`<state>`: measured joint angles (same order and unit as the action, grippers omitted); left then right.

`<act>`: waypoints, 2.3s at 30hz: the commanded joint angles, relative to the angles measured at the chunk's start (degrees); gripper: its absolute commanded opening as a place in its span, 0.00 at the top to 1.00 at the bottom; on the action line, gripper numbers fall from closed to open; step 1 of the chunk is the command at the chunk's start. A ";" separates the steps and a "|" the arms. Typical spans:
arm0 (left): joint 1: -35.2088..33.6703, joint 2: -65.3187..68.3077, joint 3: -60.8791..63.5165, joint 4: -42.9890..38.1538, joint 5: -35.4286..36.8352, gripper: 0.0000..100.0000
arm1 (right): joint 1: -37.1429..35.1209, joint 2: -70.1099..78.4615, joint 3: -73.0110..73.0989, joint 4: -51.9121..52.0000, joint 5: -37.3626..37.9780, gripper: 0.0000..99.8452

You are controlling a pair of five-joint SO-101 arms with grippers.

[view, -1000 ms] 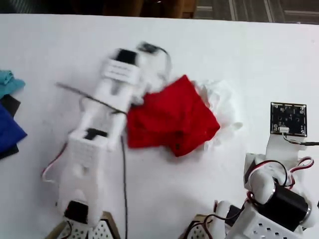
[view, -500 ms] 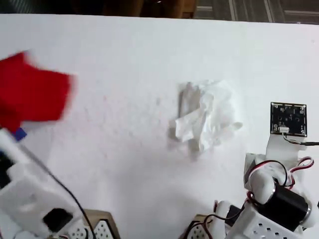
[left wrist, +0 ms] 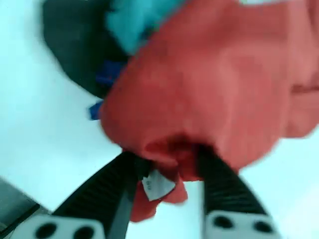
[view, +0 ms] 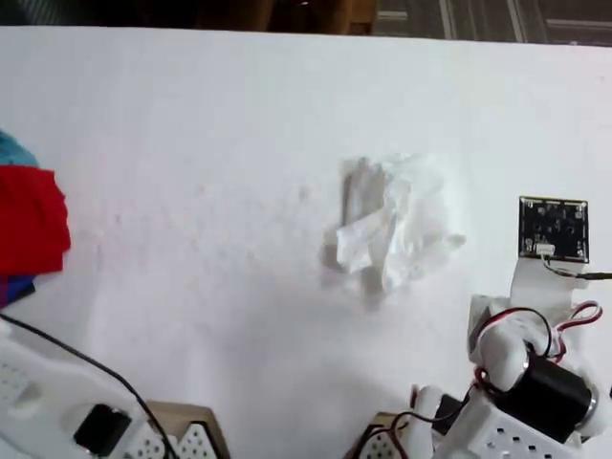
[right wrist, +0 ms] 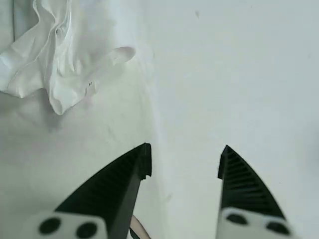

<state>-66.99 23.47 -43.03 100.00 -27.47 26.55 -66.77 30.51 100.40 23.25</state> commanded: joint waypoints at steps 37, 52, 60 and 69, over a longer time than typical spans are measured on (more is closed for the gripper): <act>83.34 -13.71 35.47 -27.08 21.63 0.73 | 10.68 -0.04 9.76 -7.78 13.54 0.77; 97.14 -2.20 38.11 -43.16 22.15 0.73 | 29.14 -0.22 10.64 -10.51 26.20 0.77; 96.62 22.24 2.77 -24.26 22.15 0.94 | 29.23 -0.22 10.55 -10.51 26.20 0.77; 94.77 40.88 -41.71 -0.79 22.42 0.97 | 28.79 -0.22 10.81 -10.51 25.76 0.77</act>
<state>29.63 63.12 -67.56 92.53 -5.41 55.56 -66.59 41.67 90.99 49.01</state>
